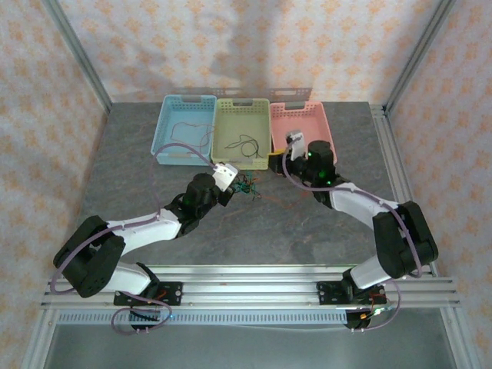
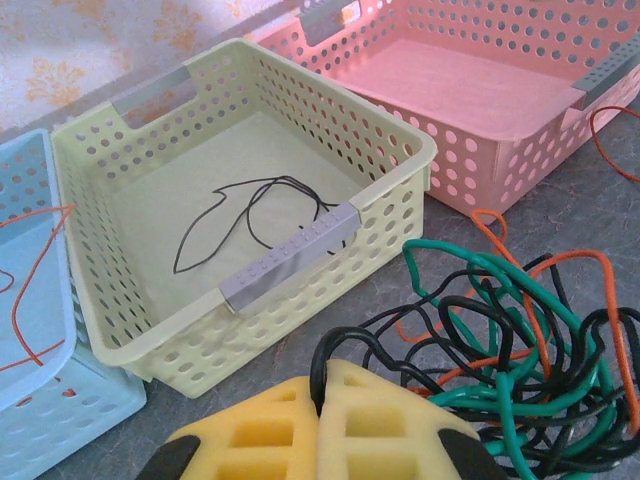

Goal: Untangle the cables

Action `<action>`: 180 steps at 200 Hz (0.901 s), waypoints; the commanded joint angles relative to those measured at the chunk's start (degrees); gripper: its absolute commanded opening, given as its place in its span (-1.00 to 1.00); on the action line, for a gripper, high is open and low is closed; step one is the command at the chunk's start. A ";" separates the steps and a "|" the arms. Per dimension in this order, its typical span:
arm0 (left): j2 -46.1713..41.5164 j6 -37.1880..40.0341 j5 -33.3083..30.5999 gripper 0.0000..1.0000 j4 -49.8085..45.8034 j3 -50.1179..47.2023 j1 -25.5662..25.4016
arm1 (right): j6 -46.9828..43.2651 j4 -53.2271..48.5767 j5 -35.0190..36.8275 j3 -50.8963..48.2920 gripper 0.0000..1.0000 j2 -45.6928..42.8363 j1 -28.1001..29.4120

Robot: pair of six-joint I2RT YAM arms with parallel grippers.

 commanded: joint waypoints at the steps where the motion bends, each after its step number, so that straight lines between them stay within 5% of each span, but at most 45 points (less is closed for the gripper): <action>1: -0.11 -0.40 0.96 -1.00 2.49 0.19 0.04 | -2.56 -12.90 -2.91 5.38 -0.18 1.05 2.32; 111: 0.52 -0.14 0.93 -1.00 1.93 0.80 -0.05 | -6.22 -30.87 1.59 19.38 -0.04 10.82 8.69; 180: 0.63 0.19 0.93 -1.00 1.85 0.98 -0.22 | -7.33 -36.08 2.85 23.85 -0.20 14.91 9.76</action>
